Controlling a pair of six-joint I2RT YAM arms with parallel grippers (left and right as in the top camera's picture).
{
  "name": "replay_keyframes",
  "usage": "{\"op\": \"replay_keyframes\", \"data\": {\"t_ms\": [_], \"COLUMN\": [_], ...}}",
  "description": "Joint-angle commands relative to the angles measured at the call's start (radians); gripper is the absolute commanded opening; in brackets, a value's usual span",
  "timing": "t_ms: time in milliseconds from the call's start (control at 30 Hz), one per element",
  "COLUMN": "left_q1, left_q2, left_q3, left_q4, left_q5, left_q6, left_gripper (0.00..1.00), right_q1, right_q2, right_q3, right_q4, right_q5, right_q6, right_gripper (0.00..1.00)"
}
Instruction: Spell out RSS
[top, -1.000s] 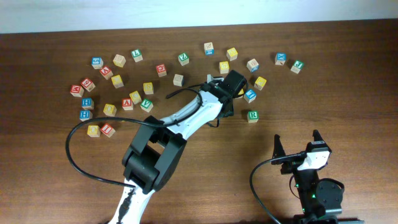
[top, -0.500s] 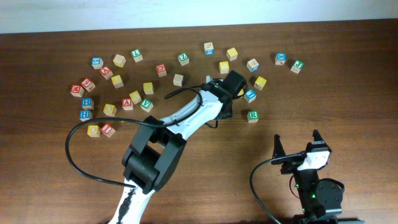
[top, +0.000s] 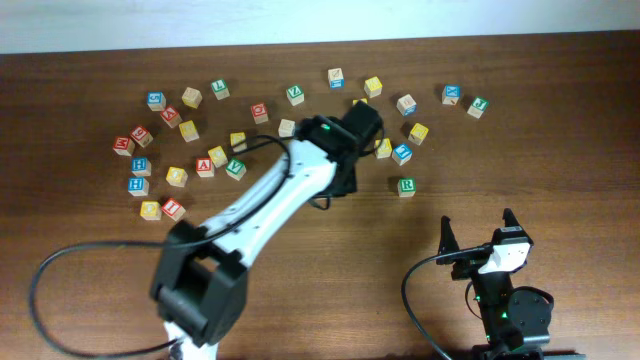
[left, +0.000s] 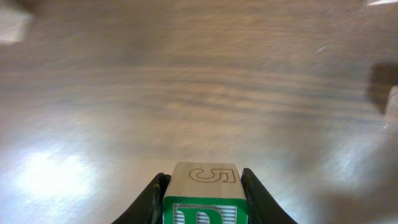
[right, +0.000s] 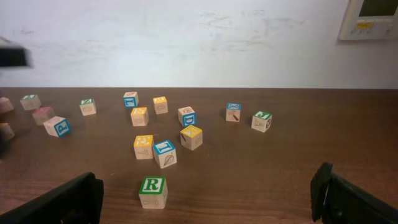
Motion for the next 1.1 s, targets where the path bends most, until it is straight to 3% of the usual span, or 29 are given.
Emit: {"op": "replay_keyframes", "data": {"t_ms": [0, 267, 433, 600, 833, 967, 1067], "left_q1": [0.070, 0.190, 0.239, 0.383, 0.640, 0.658, 0.658], "left_q2": [-0.069, -0.077, -0.115, -0.210, -0.227, -0.227, -0.226], "left_q3": [0.012, 0.008, 0.008, 0.008, -0.066, -0.214, -0.319], "left_q4": [-0.132, -0.299, -0.309, -0.296, -0.294, -0.156, -0.043], "left_q5": [-0.053, -0.037, 0.032, 0.032, 0.048, 0.145, 0.164], "left_q6": [-0.009, 0.053, 0.108, 0.108, 0.145, 0.273, 0.274], "left_gripper": [0.29, 0.33, 0.31, 0.36, 0.54, 0.64, 0.90], "right_q1": [-0.007, -0.007, -0.007, -0.007, -0.007, -0.007, -0.007], "right_q2": [-0.006, -0.006, -0.006, -0.006, -0.006, -0.006, -0.006], "right_q3": [-0.006, -0.006, -0.006, -0.006, -0.006, -0.006, -0.006], "right_q4": [-0.004, -0.004, -0.004, -0.004, -0.004, -0.004, -0.004], "right_q5": [0.008, 0.008, 0.008, 0.008, 0.008, 0.008, 0.008], "right_q6": [-0.004, -0.004, -0.004, -0.004, -0.004, -0.004, -0.004], "right_gripper": [0.98, 0.98, 0.99, 0.98, 0.98, 0.98, 0.98]}}
